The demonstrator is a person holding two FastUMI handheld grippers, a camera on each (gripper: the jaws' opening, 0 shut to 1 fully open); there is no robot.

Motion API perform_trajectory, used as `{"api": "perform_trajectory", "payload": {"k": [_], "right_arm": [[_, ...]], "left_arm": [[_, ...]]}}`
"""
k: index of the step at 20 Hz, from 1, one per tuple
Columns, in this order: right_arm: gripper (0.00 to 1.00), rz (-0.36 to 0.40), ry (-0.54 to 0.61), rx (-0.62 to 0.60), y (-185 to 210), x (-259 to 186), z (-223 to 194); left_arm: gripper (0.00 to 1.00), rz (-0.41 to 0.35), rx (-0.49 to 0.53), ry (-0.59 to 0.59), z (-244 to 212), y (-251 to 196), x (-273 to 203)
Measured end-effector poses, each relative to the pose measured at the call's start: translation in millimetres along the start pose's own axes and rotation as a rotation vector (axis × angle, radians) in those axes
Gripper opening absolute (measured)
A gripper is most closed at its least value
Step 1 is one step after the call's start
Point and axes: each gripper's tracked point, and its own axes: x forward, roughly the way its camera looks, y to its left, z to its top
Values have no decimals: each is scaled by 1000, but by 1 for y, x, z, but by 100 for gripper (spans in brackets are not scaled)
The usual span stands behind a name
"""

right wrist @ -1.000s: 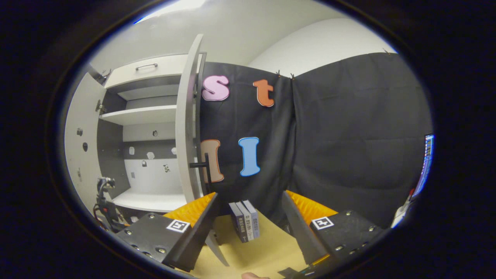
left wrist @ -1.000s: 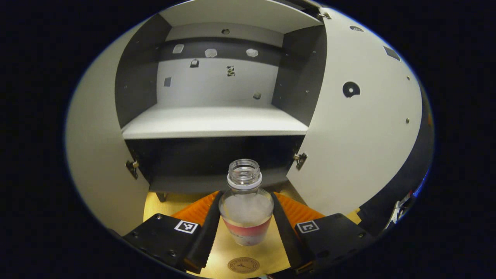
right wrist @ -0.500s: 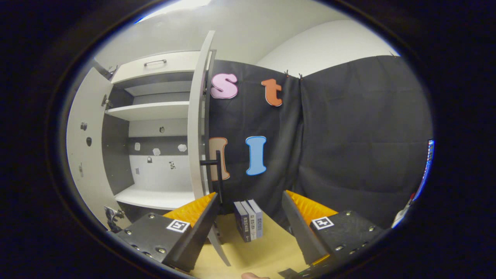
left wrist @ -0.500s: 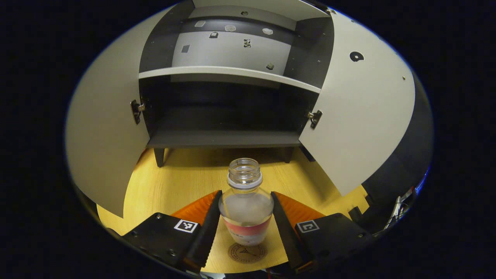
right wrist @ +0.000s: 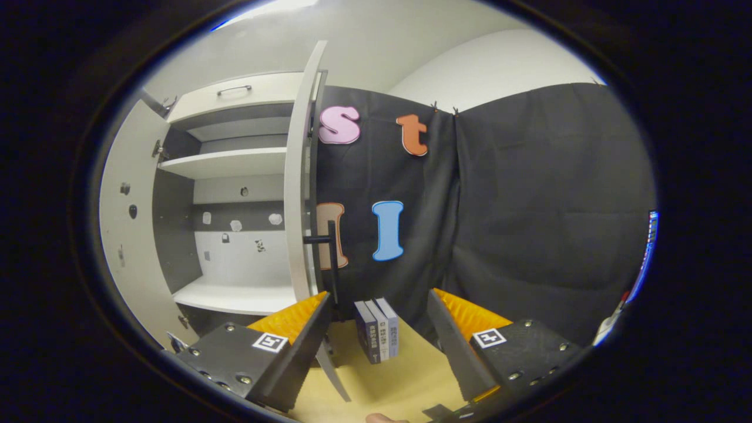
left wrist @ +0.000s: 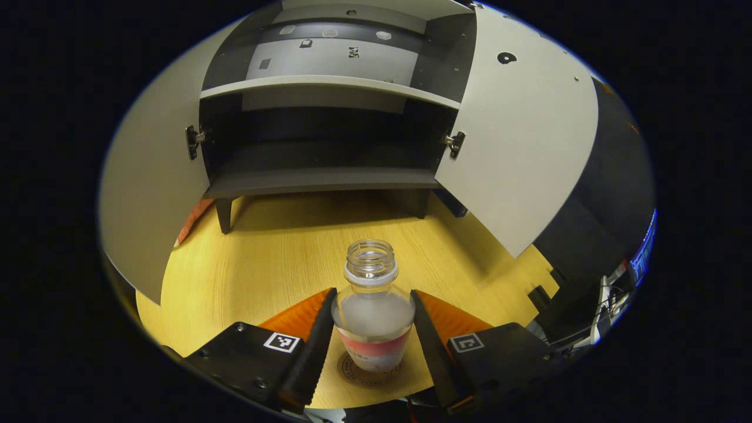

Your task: Grasp the bottle in the cabinet with the left hand and place it on the coaster, then close the right door with the right hand and the left door with the left hand.

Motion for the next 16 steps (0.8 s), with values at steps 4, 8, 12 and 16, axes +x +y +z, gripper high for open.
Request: {"api": "perform_trajectory", "payload": {"k": [4,8,12,16], "right_arm": [[98,-12,15,-5,-5,-1,-5],[98,-15,21,-4,-7,1,-6],[99,-6,25,-6,-2,2,-8],[99,3,30,-3,1,3,-11]], "left_arm": [[78,7,20,12,-11,1,3],[78,10,29,-2,-15,1,5],[78,5,42,8,-18,-1,4],[80,-3,80,27,-22,-6,2]]}}
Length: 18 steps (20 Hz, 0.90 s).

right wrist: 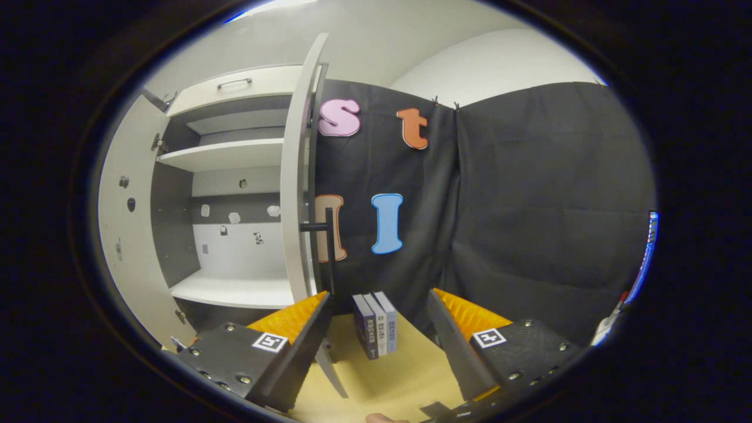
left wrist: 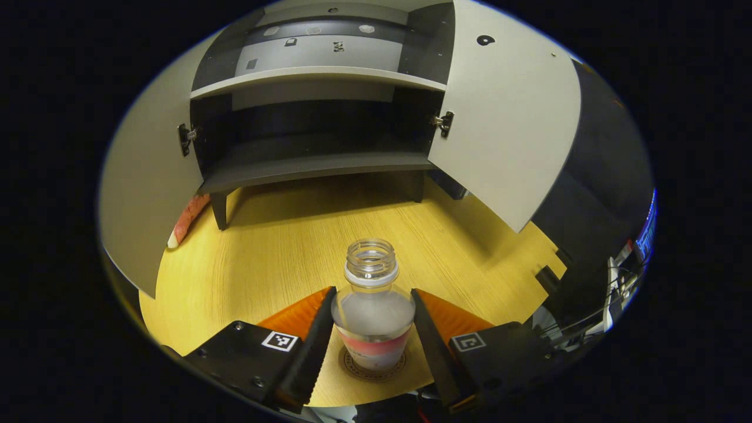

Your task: Grasp the bottle in the cabinet with the left hand and place it on the coaster, then close the right door with the right hand and the left door with the left hand.

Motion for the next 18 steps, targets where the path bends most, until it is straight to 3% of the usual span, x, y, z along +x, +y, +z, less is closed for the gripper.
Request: {"api": "perform_trajectory", "payload": {"k": [11,13,14,18], "right_arm": [[99,-1,21,13,-5,-3,-8],[94,7,25,22,-4,-4,-9],[99,10,26,23,-3,-3,-9],[100,20,27,23,0,-3,-11]], "left_arm": [[82,-17,13,65,-27,-5,-8],[82,-16,20,67,-28,-6,-8],[82,-16,25,68,-29,-6,-9],[82,-10,43,77,-32,-7,-12]]}}
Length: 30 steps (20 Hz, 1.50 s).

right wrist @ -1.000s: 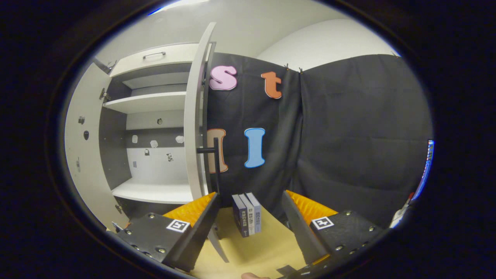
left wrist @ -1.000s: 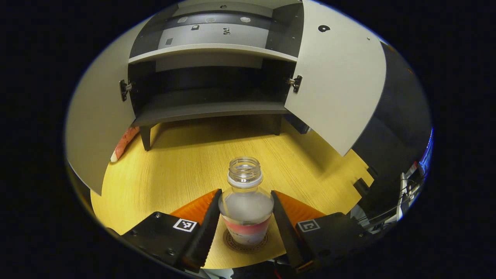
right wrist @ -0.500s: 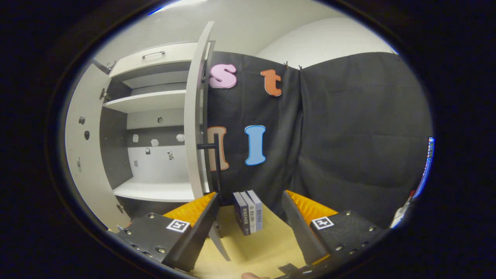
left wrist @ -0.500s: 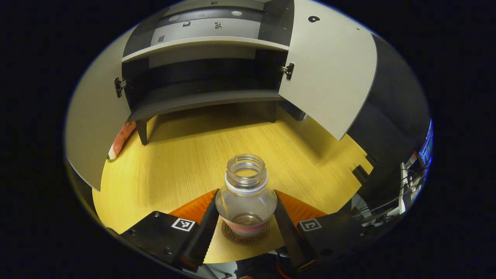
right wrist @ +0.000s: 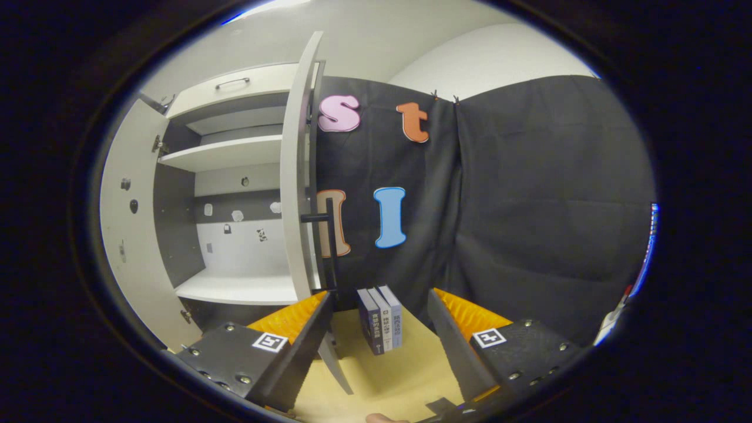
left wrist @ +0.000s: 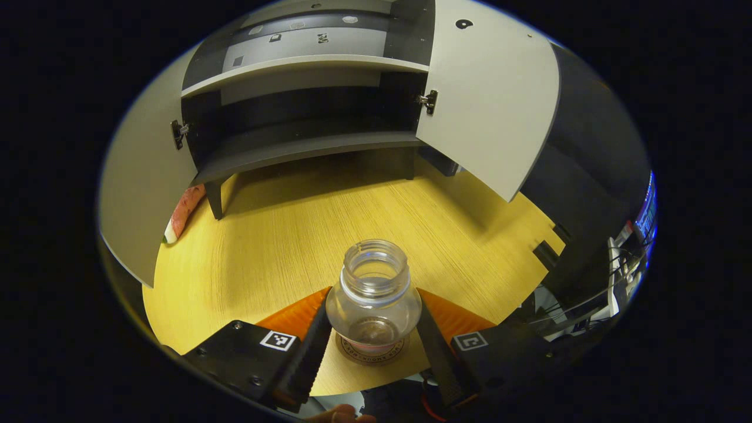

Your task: Grasp the bottle in the cabinet with the left hand and place it on the coaster, then close the right door with the right hand and the left door with the left hand.

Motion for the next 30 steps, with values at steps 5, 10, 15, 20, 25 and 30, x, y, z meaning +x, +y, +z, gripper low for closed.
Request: {"api": "perform_trajectory", "payload": {"k": [5,10,15,20,25,30], "right_arm": [[99,-1,9,6,-3,1,-5],[99,-7,21,15,-8,2,-9],[99,-14,21,18,-9,8,-12],[100,-18,33,23,-10,10,-17],[99,-21,37,22,-10,17,-20],[94,-19,40,25,-8,22,-23]], "left_arm": [[83,16,28,16,-2,0,-4],[83,5,90,-10,10,-10,-8],[83,26,107,-34,27,-9,-13],[80,58,66,-129,74,-2,-33],[80,77,-6,-270,145,2,-64],[80,115,0,-432,222,7,-105]]}}
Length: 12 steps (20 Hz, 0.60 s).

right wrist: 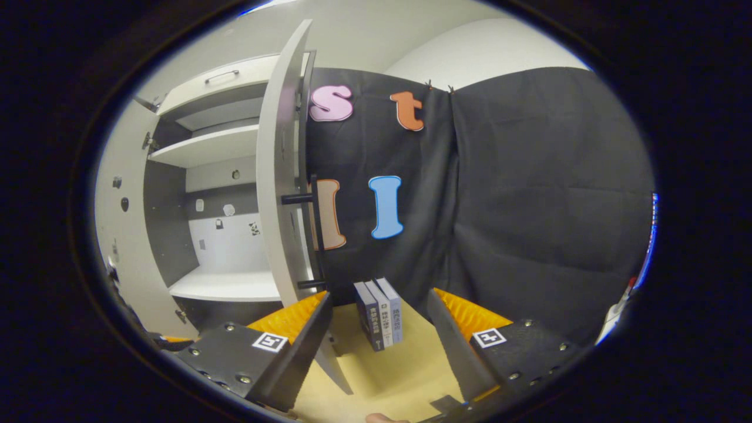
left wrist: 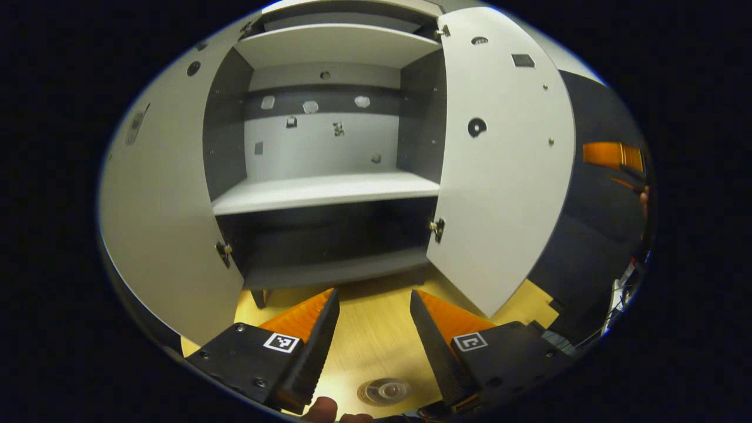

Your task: Grasp the bottle in the cabinet with the left hand and place it on the coaster, then close the right door with the right hand and the left door with the left hand.

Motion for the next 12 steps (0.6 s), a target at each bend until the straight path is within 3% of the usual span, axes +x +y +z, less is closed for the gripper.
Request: {"api": "perform_trajectory", "payload": {"k": [4,7,12], "right_arm": [[99,12,-7,-6,1,3,2],[94,19,-13,-15,2,6,3],[99,34,-18,-15,4,10,6]], "left_arm": [[80,56,-18,-141,63,16,-15],[80,128,-13,-235,100,34,-33],[84,228,-16,-316,135,63,-53]]}}
